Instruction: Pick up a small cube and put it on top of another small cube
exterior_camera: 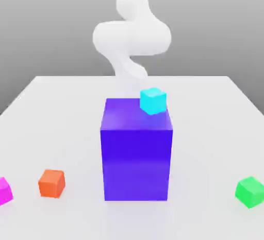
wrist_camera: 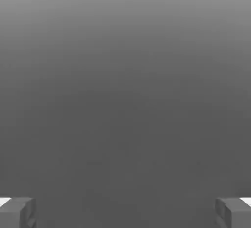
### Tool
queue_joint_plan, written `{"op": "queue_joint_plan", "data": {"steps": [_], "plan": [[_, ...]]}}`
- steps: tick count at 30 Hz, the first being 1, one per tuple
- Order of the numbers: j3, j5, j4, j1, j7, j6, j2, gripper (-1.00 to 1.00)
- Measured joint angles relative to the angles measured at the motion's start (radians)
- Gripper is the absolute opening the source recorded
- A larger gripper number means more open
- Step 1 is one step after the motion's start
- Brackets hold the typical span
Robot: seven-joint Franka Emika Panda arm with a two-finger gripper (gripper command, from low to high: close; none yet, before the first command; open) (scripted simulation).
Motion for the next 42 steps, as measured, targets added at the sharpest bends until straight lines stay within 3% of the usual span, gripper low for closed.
{"op": "queue_joint_plan", "data": {"steps": [18,28,32,33,39,42], "plan": [[-0.28,0.157,-0.037,-0.152,-0.079,0.214,0.658,0.0],[-0.331,0.262,-0.056,-0.316,-0.135,0.331,1.024,0.0],[-0.262,0.344,-0.028,-0.388,-0.194,0.426,1.169,0.0],[-0.239,0.362,-0.02,-0.407,-0.208,0.45,1.201,-1.0],[-0.228,0.372,-0.016,-0.416,-0.215,0.462,1.218,-1.0],[-0.266,0.328,-0.032,-0.387,-0.183,0.416,1.154,-1.0]]}}
